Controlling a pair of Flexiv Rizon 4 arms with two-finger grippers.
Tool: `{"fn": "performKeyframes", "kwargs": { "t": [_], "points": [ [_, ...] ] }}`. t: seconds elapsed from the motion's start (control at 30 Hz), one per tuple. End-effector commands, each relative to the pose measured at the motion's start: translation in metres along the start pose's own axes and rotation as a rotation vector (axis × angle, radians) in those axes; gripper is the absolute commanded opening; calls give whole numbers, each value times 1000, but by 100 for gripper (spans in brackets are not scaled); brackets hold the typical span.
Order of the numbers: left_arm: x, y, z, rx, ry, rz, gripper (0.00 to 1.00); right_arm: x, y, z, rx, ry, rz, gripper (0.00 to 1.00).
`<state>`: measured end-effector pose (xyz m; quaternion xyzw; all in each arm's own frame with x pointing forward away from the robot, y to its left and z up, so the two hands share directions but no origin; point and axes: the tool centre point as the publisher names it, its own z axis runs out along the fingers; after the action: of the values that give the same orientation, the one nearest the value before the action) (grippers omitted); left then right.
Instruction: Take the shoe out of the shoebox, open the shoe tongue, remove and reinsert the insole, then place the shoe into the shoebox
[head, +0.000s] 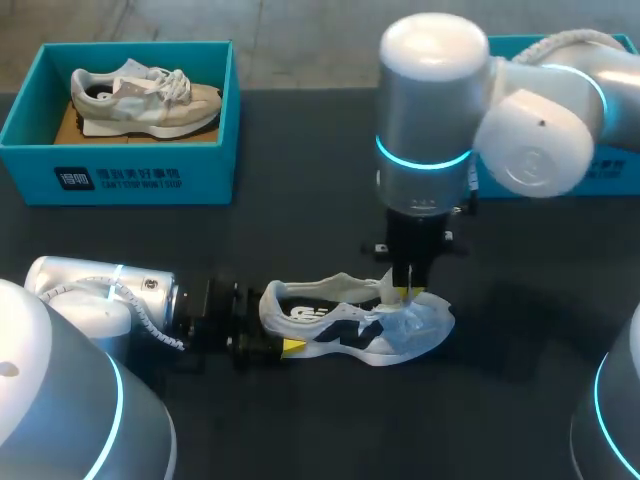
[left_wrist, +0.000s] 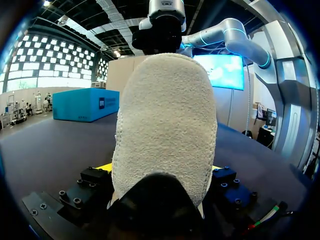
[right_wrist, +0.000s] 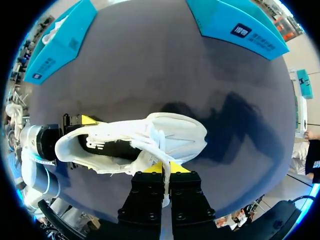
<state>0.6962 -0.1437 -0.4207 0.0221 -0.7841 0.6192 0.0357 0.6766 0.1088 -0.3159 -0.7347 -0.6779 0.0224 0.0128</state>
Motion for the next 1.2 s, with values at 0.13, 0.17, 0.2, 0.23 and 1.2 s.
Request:
{"fn": "performKeyframes", "kwargs": {
  "t": [0.13,0.17,0.2,0.23,1.2],
  "points": [
    [-1,0,-1,-2,2,0,0,-14,8,8,27,199,-20,0],
    [-1,0,-1,-2,2,0,0,-14,8,9,22,210,-29,0],
    [-1,0,-1,-2,2,0,0,-14,9,10,15,219,-36,0],
    [-1,0,-1,-2,2,0,0,-15,10,12,9,231,-42,0],
    [-1,0,-1,-2,2,0,0,-28,5,43,-52,426,-121,42]
  ]
}}
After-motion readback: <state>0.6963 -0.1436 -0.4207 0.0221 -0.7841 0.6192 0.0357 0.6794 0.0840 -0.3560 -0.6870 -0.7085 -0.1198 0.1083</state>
